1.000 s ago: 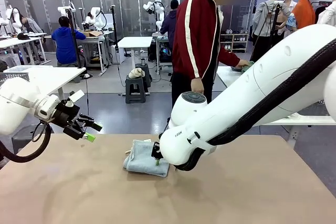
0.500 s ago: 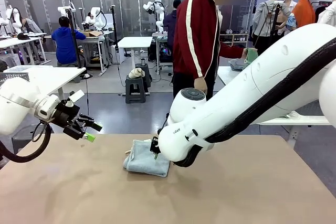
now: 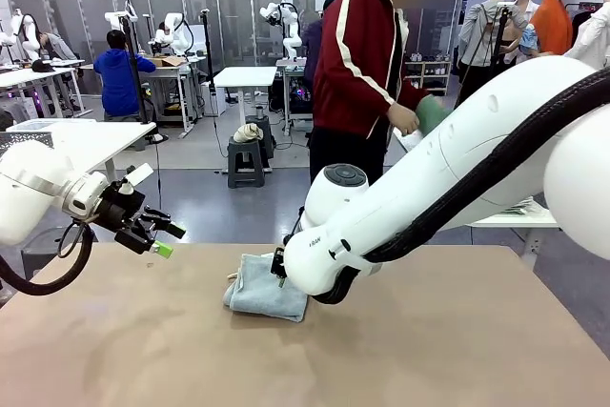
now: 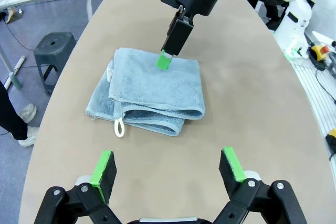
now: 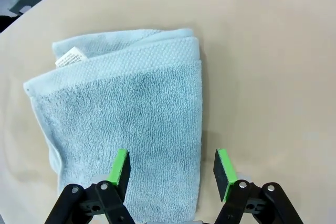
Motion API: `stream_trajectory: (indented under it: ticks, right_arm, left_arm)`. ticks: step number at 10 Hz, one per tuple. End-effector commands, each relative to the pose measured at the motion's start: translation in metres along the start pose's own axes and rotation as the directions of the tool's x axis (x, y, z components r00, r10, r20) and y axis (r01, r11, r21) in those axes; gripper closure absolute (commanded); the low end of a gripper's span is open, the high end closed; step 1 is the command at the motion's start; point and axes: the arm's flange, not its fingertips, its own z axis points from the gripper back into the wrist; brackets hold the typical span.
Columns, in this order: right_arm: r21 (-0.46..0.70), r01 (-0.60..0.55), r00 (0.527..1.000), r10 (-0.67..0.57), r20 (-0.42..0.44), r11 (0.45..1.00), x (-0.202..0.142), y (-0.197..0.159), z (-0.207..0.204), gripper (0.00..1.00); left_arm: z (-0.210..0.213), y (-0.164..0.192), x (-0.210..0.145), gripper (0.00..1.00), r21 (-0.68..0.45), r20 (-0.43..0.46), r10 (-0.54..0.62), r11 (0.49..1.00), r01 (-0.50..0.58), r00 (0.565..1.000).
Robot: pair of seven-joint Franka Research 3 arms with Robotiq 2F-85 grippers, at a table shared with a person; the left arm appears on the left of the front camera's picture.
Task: Fold the towels and place them in the basket.
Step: Place the folded Towel with hook on the right side of the table.
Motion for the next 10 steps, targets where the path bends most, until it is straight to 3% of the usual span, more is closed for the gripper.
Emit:
stream_trajectory:
  ticks: [1,2,3,4,5,6,7,8,9,10]
  right_arm:
    - [-0.021,0.028,0.998,-0.027,0.061,0.999,-0.0017,0.0102,-0.0063,0.19]
    - [-0.022,0.025,0.998,-0.023,0.065,0.999,-0.0013,0.0099,-0.0077,0.22]
    - [-0.023,0.022,0.997,-0.020,0.072,0.999,-0.0010,0.0100,-0.0086,0.38]
    - [-0.021,0.022,0.997,-0.021,0.073,1.000,-0.0001,0.0099,-0.0096,0.41]
    - [-0.020,0.021,0.997,-0.020,0.073,1.000,0.0005,0.0096,-0.0107,0.57]
    - [-0.021,0.020,0.997,-0.019,0.077,1.000,0.0012,0.0095,-0.0112,0.59]
    - [-0.022,0.020,0.997,-0.018,0.077,1.000,0.0013,0.0091,-0.0121,0.75]
    - [-0.022,0.019,0.997,-0.017,0.081,1.000,0.0017,0.0086,-0.0121,0.78]
    - [-0.023,0.018,0.996,-0.016,0.084,1.000,0.0019,0.0078,-0.0121,0.94]
    - [-0.024,0.015,0.996,-0.013,0.086,1.000,0.0023,0.0069,-0.0121,0.97]
  left_arm:
    - [0.0001,0.0000,-0.0004,0.00,-0.004,-0.001,-0.002,1.000,0.002,1.000]
    - [0.0001,0.0000,-0.0004,0.00,-0.004,-0.001,-0.002,1.000,0.002,1.000]
    - [0.0001,0.0000,-0.0004,0.00,-0.004,-0.001,-0.002,1.000,0.002,1.000]
    - [0.0001,0.0000,-0.0004,0.00,-0.004,-0.001,-0.002,1.000,0.002,1.000]
    - [0.0001,0.0000,-0.0004,0.00,-0.004,-0.001,-0.002,1.000,0.002,1.000]
    - [0.0001,0.0000,-0.0004,0.00,-0.004,-0.001,-0.002,1.000,0.002,1.000]
    - [0.0001,0.0000,-0.0004,0.00,-0.004,-0.001,-0.002,1.000,0.002,1.000]
    - [0.0001,0.0000,-0.0004,0.00,-0.004,-0.001,-0.002,1.000,0.002,1.000]
    - [0.0001,0.0000,-0.0004,0.00,-0.004,-0.001,-0.002,1.000,0.002,1.000]
    - [0.0001,0.0000,-0.0004,0.00,-0.004,-0.001,-0.002,1.000,0.002,1.000]
